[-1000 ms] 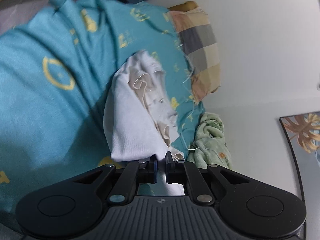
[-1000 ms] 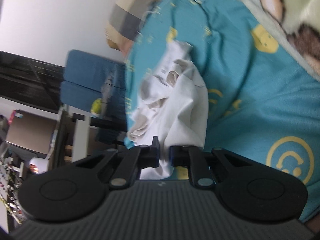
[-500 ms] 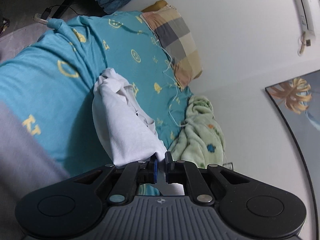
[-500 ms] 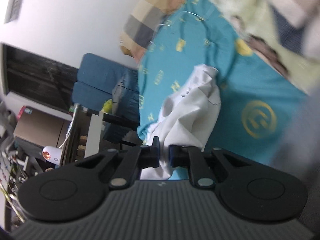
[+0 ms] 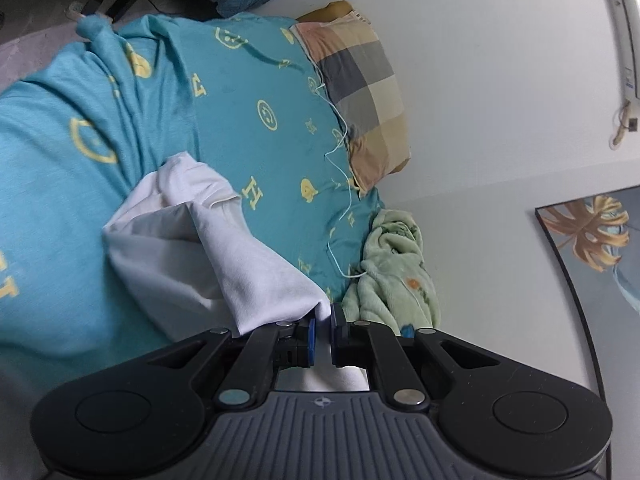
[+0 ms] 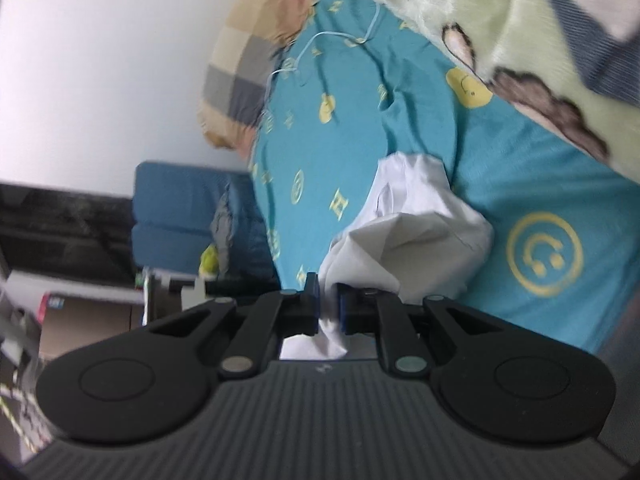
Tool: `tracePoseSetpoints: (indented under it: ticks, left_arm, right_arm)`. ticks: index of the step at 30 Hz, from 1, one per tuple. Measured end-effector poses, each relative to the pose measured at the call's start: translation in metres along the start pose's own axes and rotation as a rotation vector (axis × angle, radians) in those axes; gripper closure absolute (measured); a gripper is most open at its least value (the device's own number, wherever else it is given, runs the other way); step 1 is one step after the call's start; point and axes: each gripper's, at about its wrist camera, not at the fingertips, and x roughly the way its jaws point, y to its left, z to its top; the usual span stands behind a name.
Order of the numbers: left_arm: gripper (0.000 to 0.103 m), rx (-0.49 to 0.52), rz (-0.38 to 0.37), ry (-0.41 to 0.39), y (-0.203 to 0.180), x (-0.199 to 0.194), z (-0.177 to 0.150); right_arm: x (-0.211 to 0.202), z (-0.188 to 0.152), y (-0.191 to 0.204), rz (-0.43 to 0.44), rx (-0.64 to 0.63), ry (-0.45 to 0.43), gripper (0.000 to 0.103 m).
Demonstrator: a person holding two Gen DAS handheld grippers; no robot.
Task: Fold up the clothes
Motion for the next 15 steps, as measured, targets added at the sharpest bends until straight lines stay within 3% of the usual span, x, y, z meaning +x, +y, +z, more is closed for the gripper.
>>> tracePoseSetpoints:
  ticks: [8, 15]
  left_arm:
    - [0.095, 0.023, 0.082, 0.036, 0.012, 0.104, 0.065]
    - [0.094, 0.071, 0.07, 0.079, 0.053, 0.166, 0.095]
  right_arm:
    - [0.085, 0.041, -0.021, -0.07, 0.056, 0.004, 0.091]
    - [0.148, 0.073, -0.045, -0.121, 0.114, 0.032, 0.09]
